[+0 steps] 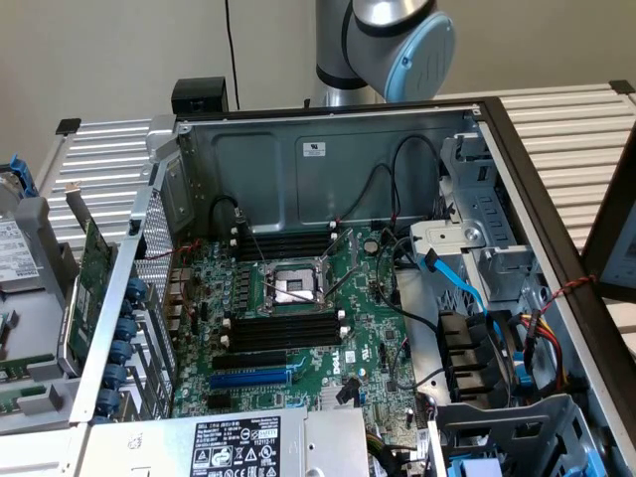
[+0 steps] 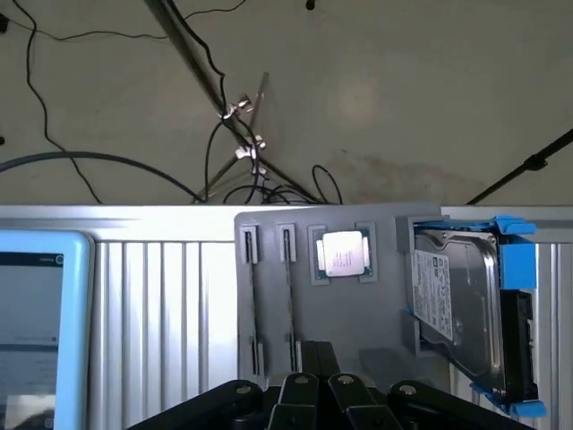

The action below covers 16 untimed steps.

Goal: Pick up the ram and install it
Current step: 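Pick up the ram and move it above insertion slot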

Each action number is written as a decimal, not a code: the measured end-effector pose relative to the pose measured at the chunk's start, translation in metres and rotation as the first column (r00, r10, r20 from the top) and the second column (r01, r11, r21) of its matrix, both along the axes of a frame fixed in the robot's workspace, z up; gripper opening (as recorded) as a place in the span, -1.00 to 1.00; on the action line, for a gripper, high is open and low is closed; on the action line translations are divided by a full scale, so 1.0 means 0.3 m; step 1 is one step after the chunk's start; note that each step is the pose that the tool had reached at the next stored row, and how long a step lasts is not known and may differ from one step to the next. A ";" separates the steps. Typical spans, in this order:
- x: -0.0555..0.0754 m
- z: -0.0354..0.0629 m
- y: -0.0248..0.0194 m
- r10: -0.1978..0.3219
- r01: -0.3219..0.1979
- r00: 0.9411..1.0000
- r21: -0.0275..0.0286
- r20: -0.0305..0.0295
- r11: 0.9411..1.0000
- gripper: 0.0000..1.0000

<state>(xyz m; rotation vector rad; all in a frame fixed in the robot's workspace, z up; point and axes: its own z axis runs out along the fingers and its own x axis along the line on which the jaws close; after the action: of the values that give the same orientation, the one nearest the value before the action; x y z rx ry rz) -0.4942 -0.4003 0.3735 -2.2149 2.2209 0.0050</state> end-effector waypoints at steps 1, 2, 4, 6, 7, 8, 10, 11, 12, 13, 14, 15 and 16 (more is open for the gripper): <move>0.000 0.000 0.000 0.007 -0.007 1.000 -0.001 0.010 1.000 -0.79; 0.000 -0.001 0.000 0.014 -0.014 1.000 -0.002 0.018 1.000 -0.79; 0.000 -0.004 -0.001 0.029 -0.029 0.999 -0.002 0.028 1.000 -0.79; 0.000 -0.006 -0.001 0.045 -0.045 0.998 -0.004 0.039 0.999 -0.79; 0.000 -0.007 -0.001 0.053 -0.053 0.998 -0.004 0.044 0.999 -0.79; 0.000 -0.008 -0.001 0.062 -0.062 0.997 -0.005 0.050 0.998 -0.79; 0.000 -0.011 -0.001 0.080 -0.079 0.995 -0.006 0.060 0.997 -0.79; 0.000 -0.012 -0.001 0.088 -0.088 0.994 -0.007 0.065 0.996 -0.79; 0.000 -0.014 -0.001 0.096 -0.096 0.993 -0.008 0.070 0.995 -0.79; 0.000 -0.016 -0.001 0.105 -0.104 0.992 -0.008 0.073 0.995 -0.79; 0.000 -0.019 -0.001 0.113 -0.113 0.991 -0.008 0.076 0.994 -0.79; 0.000 -0.022 -0.001 0.121 -0.121 0.990 -0.009 0.077 0.993 -0.79; 0.000 -0.028 -0.002 0.127 -0.126 0.989 -0.009 0.077 0.992 -0.79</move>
<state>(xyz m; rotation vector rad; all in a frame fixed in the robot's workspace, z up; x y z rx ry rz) -0.4942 -0.4009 0.3652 -2.3118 2.0406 -0.0829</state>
